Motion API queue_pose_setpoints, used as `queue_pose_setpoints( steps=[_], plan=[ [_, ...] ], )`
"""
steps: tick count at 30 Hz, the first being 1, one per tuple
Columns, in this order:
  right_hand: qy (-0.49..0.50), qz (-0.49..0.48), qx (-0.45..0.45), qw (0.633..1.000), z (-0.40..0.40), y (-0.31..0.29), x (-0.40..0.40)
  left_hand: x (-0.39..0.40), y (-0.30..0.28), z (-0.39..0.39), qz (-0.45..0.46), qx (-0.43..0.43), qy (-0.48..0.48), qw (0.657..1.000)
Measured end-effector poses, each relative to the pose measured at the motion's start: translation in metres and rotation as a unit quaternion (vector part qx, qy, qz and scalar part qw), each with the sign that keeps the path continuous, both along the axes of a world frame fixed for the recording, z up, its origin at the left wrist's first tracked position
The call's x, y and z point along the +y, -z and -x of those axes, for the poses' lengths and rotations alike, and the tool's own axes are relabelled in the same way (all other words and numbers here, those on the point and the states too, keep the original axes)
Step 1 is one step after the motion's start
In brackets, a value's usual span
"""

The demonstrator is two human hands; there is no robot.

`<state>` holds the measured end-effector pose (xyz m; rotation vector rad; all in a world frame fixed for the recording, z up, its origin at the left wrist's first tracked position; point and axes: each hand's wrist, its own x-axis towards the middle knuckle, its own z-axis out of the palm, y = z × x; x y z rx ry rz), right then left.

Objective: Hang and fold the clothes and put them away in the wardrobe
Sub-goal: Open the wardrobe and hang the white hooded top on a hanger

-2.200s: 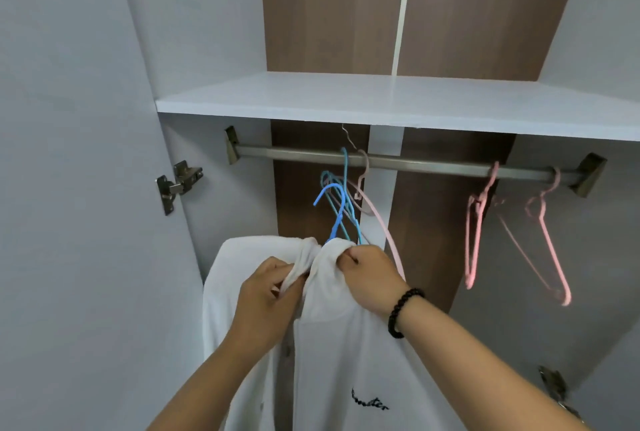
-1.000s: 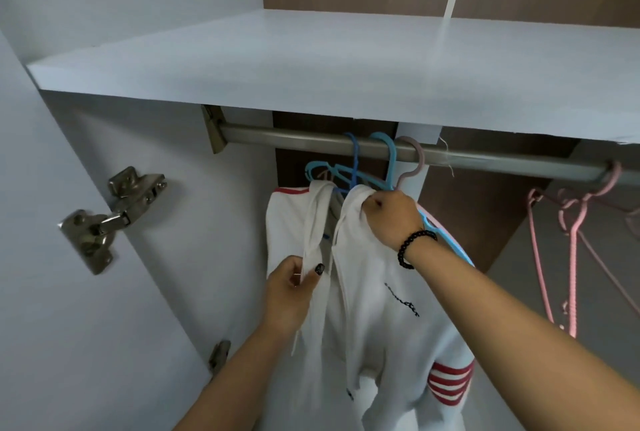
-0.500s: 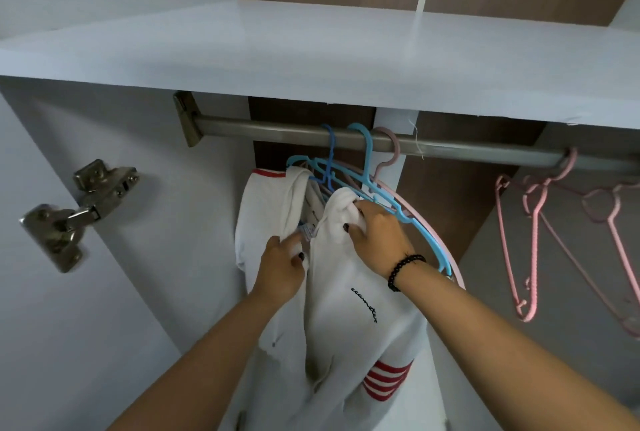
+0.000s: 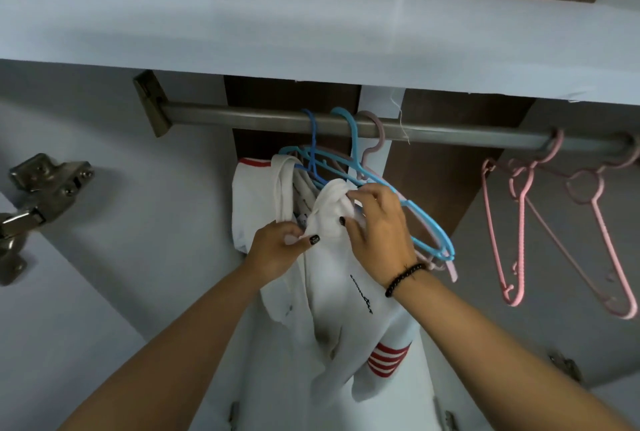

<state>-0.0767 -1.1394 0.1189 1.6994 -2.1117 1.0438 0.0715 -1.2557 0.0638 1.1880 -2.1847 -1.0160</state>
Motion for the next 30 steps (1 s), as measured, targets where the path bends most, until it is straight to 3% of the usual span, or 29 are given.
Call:
queue_pose_setpoints(
  steps=[2,3,5,6,8,10,14,18,22,26,30],
  plan=[
    [-0.04,0.146,0.038,0.988,-0.018,0.013,0.016,0.001,-0.002,-0.003,0.0,0.005,-0.002,1.0],
    [-0.066,0.166,0.054,0.982,-0.032,0.026,0.025,0.001,-0.003,-0.005,-0.01,0.013,-0.005,1.0],
    [-0.048,0.104,0.048,0.992,-0.061,0.058,0.037,0.001,-0.006,-0.009,-0.031,0.042,-0.003,0.999],
    [-0.021,0.034,-0.028,0.999,-0.072,0.072,0.039,0.003,-0.009,-0.01,-0.028,0.048,0.005,0.998],
    [0.03,-0.145,-0.223,0.963,-0.081,0.096,0.033,0.007,-0.016,-0.013,-0.011,0.042,0.02,0.999],
    [0.065,-0.239,-0.294,0.923,-0.081,0.105,0.02,0.011,-0.022,-0.016,-0.008,0.041,0.033,0.999],
    [0.094,-0.252,-0.3,0.916,-0.075,0.113,-0.009,0.017,-0.031,-0.02,-0.033,0.078,0.053,0.995],
    [0.047,-0.228,-0.287,0.929,-0.069,0.112,-0.017,0.024,-0.038,-0.026,-0.054,0.121,0.053,0.99],
    [-0.007,-0.243,-0.345,0.907,-0.069,0.105,-0.006,0.026,-0.037,-0.038,-0.081,0.164,0.052,0.982],
    [-0.033,-0.24,-0.357,0.902,-0.07,0.093,0.005,0.05,-0.003,-0.069,-0.255,0.346,-0.043,0.902],
    [-0.05,-0.229,-0.352,0.906,-0.078,0.068,0.005,0.092,0.076,-0.099,-0.39,0.335,-0.159,0.843]
  ],
)
